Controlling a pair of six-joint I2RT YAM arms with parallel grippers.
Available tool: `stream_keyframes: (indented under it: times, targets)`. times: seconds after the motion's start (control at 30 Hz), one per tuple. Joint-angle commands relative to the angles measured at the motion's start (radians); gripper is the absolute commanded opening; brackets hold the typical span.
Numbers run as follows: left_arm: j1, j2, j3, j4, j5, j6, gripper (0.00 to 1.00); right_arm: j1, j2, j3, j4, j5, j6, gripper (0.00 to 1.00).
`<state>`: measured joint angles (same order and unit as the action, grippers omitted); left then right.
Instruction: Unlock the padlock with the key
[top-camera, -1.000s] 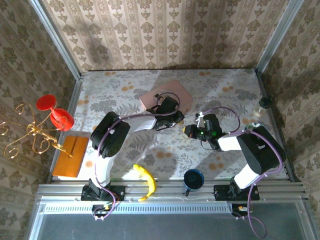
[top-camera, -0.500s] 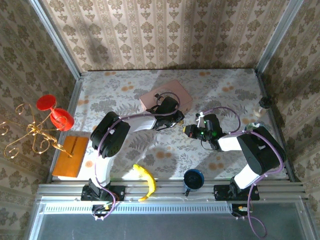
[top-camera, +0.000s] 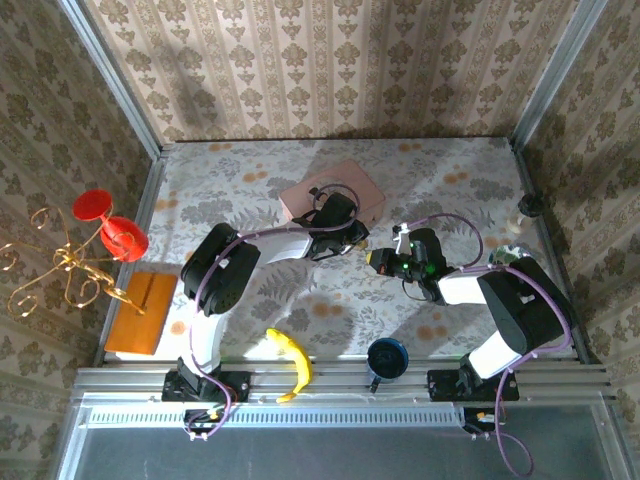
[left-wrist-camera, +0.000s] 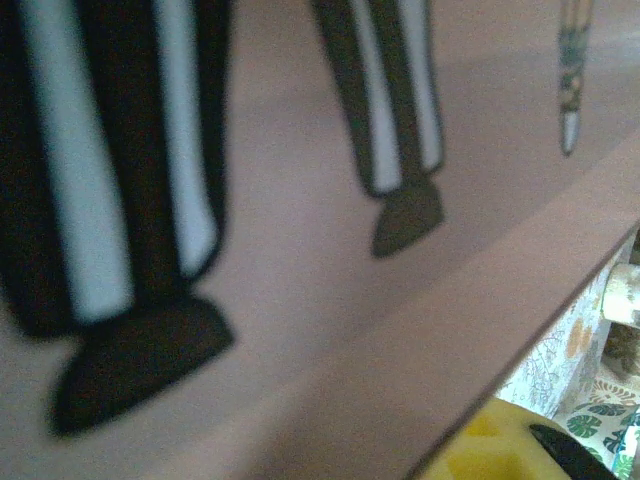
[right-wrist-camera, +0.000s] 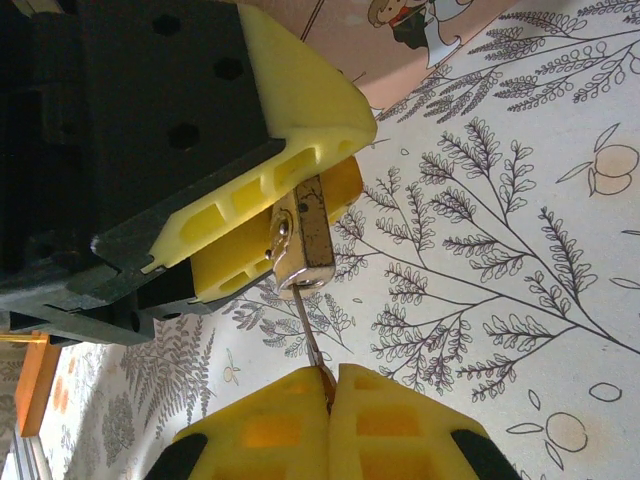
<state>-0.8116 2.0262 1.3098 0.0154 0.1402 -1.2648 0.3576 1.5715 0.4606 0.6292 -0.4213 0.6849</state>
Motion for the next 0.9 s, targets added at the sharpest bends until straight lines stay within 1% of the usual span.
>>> stream_keyframes:
  times: [0.0,0.43,0.87]
  targets:
    - [0.000,0.007,0.000,0.058,0.044,-0.027,0.08,-0.006,0.008,0.010,0.019,0.019,0.002,0.00]
    - [0.000,0.006,-0.001,0.060,0.044,-0.027,0.08,-0.009,0.021,0.000,0.047,0.027,0.018,0.00]
    - [0.000,0.012,0.001,0.064,0.053,-0.028,0.08,-0.011,0.051,0.037,0.064,0.020,0.033,0.00]
